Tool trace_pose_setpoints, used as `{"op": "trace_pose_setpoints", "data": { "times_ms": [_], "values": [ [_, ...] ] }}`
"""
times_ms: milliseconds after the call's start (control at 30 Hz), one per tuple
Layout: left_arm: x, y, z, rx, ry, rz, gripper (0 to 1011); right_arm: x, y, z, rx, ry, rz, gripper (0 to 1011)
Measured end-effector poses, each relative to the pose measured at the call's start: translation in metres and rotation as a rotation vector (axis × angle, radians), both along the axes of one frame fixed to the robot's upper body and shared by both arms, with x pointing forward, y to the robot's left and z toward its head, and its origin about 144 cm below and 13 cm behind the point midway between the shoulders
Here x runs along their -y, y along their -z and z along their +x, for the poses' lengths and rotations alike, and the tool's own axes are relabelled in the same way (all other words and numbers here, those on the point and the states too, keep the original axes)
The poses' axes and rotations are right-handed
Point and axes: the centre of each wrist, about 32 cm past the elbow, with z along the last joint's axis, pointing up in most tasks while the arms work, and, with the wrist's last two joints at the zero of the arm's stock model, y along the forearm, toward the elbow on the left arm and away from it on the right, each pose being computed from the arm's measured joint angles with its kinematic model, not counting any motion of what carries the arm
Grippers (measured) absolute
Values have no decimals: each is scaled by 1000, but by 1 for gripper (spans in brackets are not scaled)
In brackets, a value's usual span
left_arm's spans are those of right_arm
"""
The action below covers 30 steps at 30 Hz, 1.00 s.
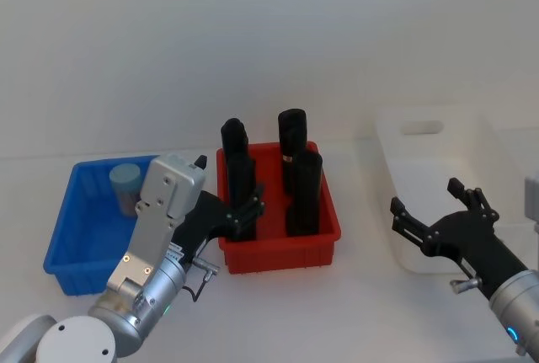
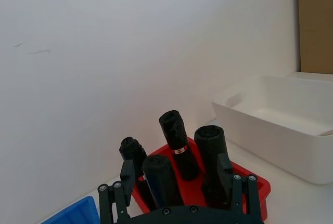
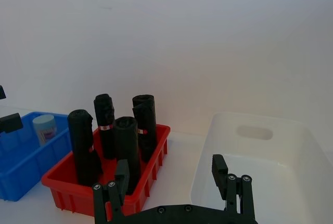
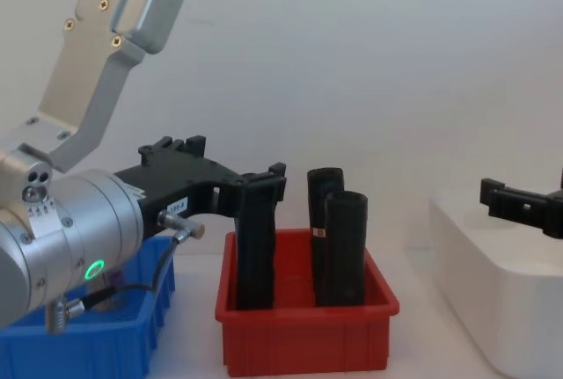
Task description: Pick the cotton swabs from the blue box and place them into the white box.
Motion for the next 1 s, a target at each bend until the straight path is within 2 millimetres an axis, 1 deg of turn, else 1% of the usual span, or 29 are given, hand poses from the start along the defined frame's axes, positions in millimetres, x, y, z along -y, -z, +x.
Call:
{"op": "trace_pose_setpoints", "data": {
  "times_ms": [733,900,1000],
  "values": [
    [0,0,0,2,-4,-2,1004,0,0,0,1,1,0,1002],
    [0,0,0,1,-4,-2,1004,-1,0,4,0,0,-3,1002],
    [0,0,0,1,-4,-2,1004,-2,1,11,-6,-4,-10,1002]
  ]
}}
